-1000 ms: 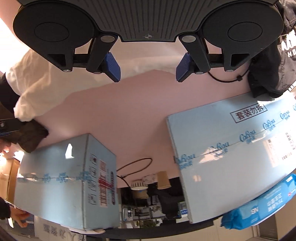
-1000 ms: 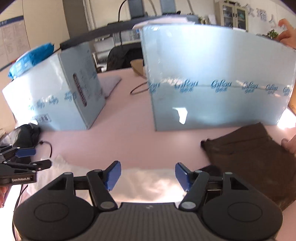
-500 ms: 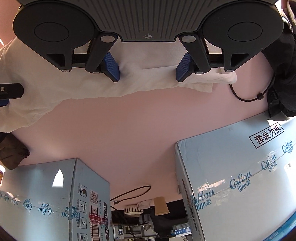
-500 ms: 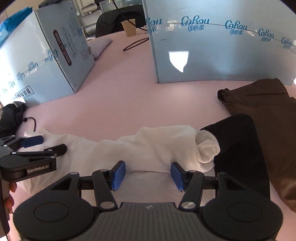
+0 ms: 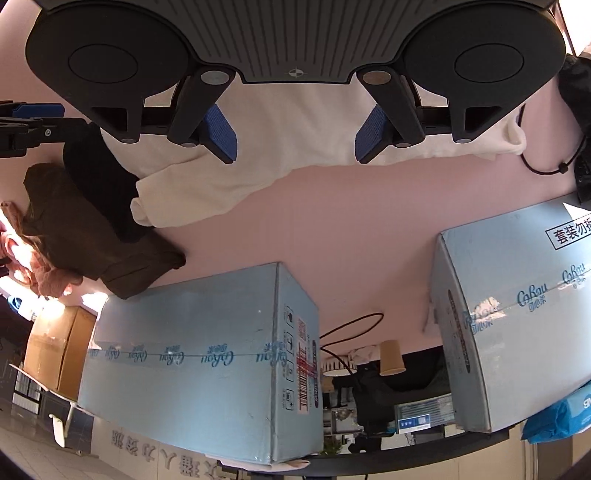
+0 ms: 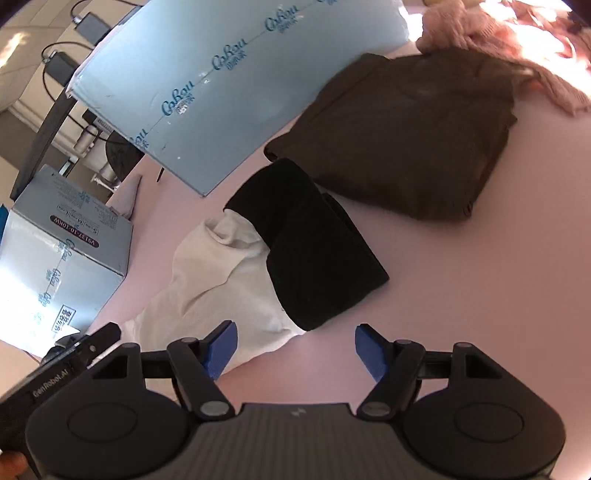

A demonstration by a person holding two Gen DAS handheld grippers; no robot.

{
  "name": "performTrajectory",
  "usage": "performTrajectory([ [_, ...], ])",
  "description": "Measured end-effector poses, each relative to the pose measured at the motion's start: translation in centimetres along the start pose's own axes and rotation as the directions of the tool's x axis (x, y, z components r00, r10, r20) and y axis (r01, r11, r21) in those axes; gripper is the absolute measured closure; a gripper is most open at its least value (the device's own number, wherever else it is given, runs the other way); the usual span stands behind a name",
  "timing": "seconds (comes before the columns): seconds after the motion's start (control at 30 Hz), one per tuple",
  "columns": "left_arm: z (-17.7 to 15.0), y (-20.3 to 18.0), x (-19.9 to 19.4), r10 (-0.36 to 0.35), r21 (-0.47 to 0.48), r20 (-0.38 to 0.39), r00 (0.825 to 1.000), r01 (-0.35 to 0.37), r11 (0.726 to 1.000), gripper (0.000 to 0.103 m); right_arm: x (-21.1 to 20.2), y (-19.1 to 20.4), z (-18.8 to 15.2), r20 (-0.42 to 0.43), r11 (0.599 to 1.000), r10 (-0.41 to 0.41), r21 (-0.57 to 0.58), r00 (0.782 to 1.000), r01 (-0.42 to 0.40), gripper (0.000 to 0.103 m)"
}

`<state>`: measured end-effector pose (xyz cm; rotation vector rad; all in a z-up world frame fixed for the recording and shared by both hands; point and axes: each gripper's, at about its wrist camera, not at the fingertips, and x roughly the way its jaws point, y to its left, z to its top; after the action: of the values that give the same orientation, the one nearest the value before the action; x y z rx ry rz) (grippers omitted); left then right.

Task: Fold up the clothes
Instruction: 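Grasp the black end of the rolled shirt with the right gripper, then grasp the white middle of the rolled shirt with the left gripper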

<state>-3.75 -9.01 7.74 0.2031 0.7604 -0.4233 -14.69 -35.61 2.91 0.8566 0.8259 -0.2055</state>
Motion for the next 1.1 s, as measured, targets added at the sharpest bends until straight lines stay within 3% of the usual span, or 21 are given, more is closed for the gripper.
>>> performTrajectory([
  [0.13,-1.2,-0.6,2.1,0.023,-0.004,-0.049,0.999,-0.024,1.0,0.031,1.0,-1.5,-0.3,0.067,0.996,0.024,0.09,0.997,-0.03,0.034],
  [0.37,-1.3,0.0,4.1,0.024,-0.072,-0.107,0.994,-0.031,0.997,0.029,2.5,-0.9,1.6,0.119,0.997,-0.011,0.081,0.993,0.002,0.036],
  [0.5,-1.4,0.3,4.5,0.015,-0.087,-0.103,0.995,-0.024,0.996,0.031,3.3,-0.6,2.3,0.129,0.997,-0.037,0.071,0.991,0.028,0.063],
  [0.53,-1.4,0.3,4.6,0.012,-0.088,-0.1,0.995,-0.021,0.996,0.034,3.4,-0.7,2.3,0.13,0.996,-0.035,0.082,0.991,0.025,0.067],
  [0.6,-1.5,0.3,4.4,-0.011,-0.099,-0.093,0.996,0.002,0.995,0.043,3.3,-0.9,2.4,0.143,0.996,-0.029,0.091,0.989,0.016,0.085],
  [0.7,-1.7,0.2,4.3,-0.02,-0.109,-0.084,0.996,0.011,0.994,0.046,3.3,0.0,2.3,0.161,0.999,-0.02,0.04,0.987,0.014,0.09],
  [0.83,-1.7,0.5,4.4,-0.032,-0.132,-0.086,0.996,0.021,0.991,0.046,3.0,0.2,1.9,0.177,0.998,-0.033,0.057,0.984,0.023,0.089],
  [1.0,-1.5,0.7,4.4,-0.047,-0.135,-0.094,0.994,0.034,0.99,0.046,1.4,0.0,0.8,0.184,0.991,-0.111,0.097,0.977,0.094,0.072],
  [1.1,-1.4,0.7,4.5,-0.052,-0.136,-0.096,0.994,0.039,0.99,0.046,1.1,-0.8,0.2,0.165,0.986,-0.102,0.151,0.981,0.077,0.064],
])
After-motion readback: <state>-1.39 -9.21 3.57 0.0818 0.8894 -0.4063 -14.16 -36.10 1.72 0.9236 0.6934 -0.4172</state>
